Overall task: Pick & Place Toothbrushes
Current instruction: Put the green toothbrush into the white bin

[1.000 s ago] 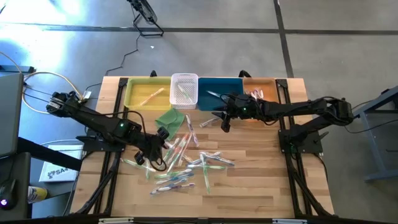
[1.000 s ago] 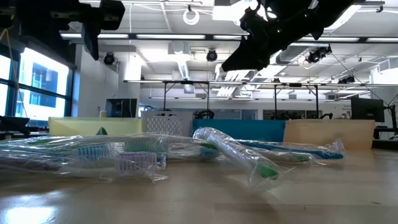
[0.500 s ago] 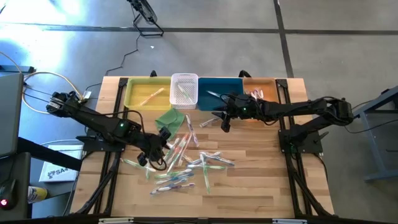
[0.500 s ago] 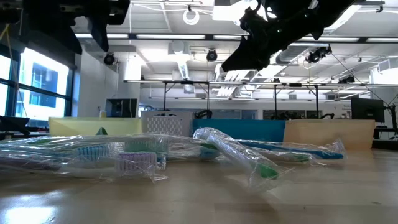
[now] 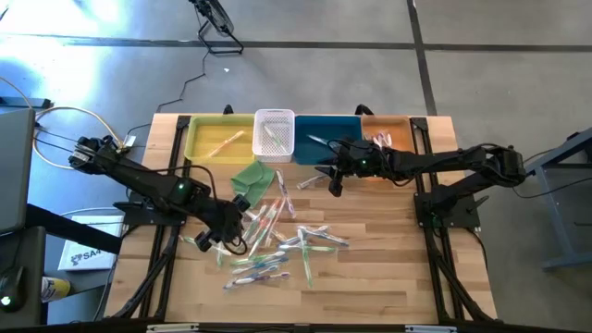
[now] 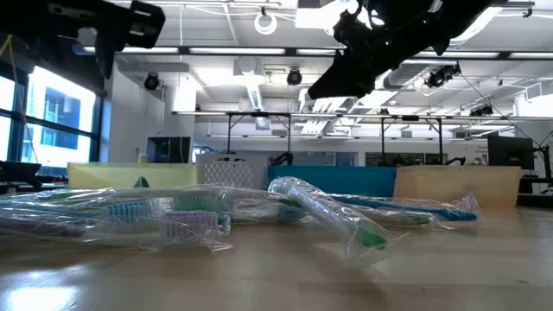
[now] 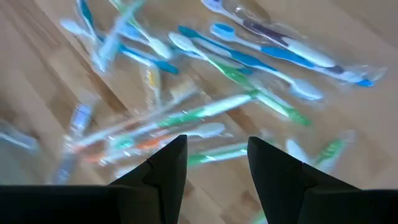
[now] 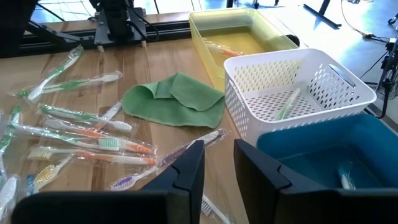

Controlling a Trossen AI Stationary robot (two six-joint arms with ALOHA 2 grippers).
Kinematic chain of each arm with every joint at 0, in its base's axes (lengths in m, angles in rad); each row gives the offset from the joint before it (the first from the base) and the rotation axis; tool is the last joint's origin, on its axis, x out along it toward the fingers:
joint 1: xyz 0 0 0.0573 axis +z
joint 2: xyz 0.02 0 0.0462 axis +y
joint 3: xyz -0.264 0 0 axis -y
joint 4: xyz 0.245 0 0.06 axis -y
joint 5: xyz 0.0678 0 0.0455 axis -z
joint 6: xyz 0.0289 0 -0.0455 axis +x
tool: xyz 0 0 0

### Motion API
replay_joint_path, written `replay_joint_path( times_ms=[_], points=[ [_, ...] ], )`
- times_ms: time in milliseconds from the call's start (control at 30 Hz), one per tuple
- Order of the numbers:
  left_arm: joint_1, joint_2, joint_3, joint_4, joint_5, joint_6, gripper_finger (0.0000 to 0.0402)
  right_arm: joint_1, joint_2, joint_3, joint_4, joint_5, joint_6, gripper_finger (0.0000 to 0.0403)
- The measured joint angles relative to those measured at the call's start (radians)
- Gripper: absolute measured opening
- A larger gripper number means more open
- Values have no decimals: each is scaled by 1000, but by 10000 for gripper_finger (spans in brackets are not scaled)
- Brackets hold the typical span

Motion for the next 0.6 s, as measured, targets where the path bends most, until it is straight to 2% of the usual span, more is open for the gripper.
replay_joint_path(
  times_ms=[267, 500, 600],
  points=[
    [-42, 8, 0, -22, 38, -73, 164, 0, 0, 0, -1, 0, 0, 79],
    [-142, 18, 0, -46, -55, -178, 164, 0, 0, 0, -4, 0, 0, 79],
    [-179, 42, 0, -79, -63, -232, 164, 0, 0, 0, -5, 0, 0, 79]
  ],
)
